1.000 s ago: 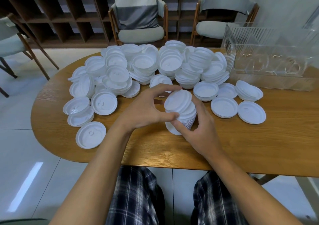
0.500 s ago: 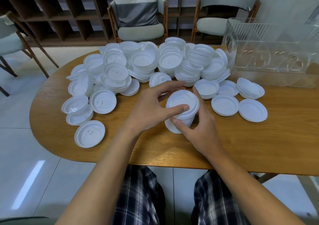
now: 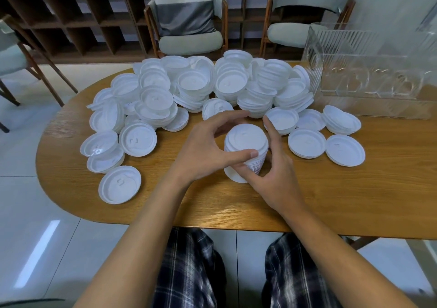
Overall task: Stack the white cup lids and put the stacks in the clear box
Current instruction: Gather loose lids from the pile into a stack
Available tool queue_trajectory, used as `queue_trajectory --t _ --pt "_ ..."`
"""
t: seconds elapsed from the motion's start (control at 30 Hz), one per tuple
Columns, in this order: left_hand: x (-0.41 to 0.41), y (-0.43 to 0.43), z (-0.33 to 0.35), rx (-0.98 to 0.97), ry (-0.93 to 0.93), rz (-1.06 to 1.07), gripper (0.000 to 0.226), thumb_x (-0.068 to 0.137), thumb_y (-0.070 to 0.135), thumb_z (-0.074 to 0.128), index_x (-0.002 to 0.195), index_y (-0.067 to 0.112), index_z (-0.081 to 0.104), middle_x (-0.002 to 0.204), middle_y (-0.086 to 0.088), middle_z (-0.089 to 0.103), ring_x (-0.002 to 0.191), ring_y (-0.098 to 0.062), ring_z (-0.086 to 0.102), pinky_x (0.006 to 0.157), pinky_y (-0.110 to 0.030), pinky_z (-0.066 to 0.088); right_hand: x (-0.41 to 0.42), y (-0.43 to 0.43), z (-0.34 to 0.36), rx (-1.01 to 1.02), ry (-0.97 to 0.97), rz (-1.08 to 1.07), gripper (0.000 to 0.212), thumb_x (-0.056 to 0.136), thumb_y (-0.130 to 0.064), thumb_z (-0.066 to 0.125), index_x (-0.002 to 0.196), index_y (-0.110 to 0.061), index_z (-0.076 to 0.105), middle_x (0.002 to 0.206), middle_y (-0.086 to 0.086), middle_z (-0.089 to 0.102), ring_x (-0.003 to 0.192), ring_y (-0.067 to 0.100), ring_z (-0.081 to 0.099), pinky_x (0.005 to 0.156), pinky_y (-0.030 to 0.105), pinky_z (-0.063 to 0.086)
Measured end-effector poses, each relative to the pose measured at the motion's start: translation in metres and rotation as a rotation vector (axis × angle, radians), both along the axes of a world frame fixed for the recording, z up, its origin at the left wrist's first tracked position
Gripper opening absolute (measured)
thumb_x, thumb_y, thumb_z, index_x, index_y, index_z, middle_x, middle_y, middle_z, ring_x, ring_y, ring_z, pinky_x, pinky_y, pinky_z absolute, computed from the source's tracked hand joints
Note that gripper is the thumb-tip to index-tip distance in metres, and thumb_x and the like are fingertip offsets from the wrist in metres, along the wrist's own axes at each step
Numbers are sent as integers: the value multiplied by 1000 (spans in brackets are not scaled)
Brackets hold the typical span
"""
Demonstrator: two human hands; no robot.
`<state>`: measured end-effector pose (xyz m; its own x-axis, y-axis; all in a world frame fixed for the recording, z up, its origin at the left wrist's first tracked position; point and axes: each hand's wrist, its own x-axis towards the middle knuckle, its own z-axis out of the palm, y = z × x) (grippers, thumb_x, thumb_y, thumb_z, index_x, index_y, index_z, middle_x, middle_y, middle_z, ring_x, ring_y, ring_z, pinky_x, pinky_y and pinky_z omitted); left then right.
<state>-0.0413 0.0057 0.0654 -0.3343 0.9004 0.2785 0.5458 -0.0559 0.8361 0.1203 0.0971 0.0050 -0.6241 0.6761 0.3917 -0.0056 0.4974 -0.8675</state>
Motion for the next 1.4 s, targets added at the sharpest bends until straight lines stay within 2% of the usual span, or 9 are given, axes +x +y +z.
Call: queue_trajectory --t 0.13,0.43,0.6,0.83,0.93,1.07,1.13,1.27,1.4 --pt "-3 0 -2 -41 -52 -28 71 77 27 94 141 25 63 129 12 71 127 -1 62 114 -35 49 1 1 -1 14 -13 4 101 85 -35 86 164 -22 25 156 -6 50 144 6 47 116 36 45" --pt "4 -9 -26 24 -312 -25 65 81 6 88 140 14 63 137 4 69 132 -13 62 117 -41 46 1 1 -1 111 -64 -12 81 85 -32 87 154 -20 46 145 -9 57 138 4 50 112 21 42" --pt "5 -11 -27 1 -308 -30 63 85 7 85 142 15 60 139 7 67 133 -8 60 114 -32 47 -1 1 -2 128 -84 8 86 81 -38 88 153 -21 45 145 -9 55 137 3 49 111 18 40" --pt "9 -28 -23 -56 -97 -6 70 96 36 76 157 34 41 154 20 50 143 4 44 117 -34 41 -3 1 -3 157 -106 4 88 79 -40 88 153 -26 42 146 -13 50 136 -2 46 108 11 36" --pt "-1 -51 -22 7 9 135 54 98 43 70 149 35 53 146 22 56 139 3 48 110 -28 45 -6 0 -1 164 -137 13 89 79 -43 89 153 -30 41 149 -15 48 138 -3 43 110 10 33" --pt "-27 -87 -24 127 183 360 33 98 35 73 129 26 70 126 14 68 123 -4 60 101 -30 50 -17 -5 3 177 -163 40 90 77 -46 90 152 -34 40 150 -14 48 138 1 44 111 14 34" --pt "-42 -105 -30 147 254 461 27 95 30 77 121 21 74 118 10 70 115 -5 62 96 -30 52 -26 -11 3 180 -172 53 90 77 -46 90 152 -33 41 149 -13 49 136 2 45 108 9 33" --pt "-67 -141 -46 112 423 567 33 87 36 83 114 19 75 116 5 68 113 -15 63 97 -38 51 -42 -23 4 155 -158 57 90 77 -48 89 151 -35 40 145 -19 47 134 -3 42 103 0 28" --pt "-82 -164 -58 20 457 546 47 79 50 83 117 25 74 121 7 64 115 -14 60 97 -48 50 -53 -31 6 139 -150 55 92 77 -49 89 152 -34 40 146 -20 46 134 -4 40 101 -2 28"
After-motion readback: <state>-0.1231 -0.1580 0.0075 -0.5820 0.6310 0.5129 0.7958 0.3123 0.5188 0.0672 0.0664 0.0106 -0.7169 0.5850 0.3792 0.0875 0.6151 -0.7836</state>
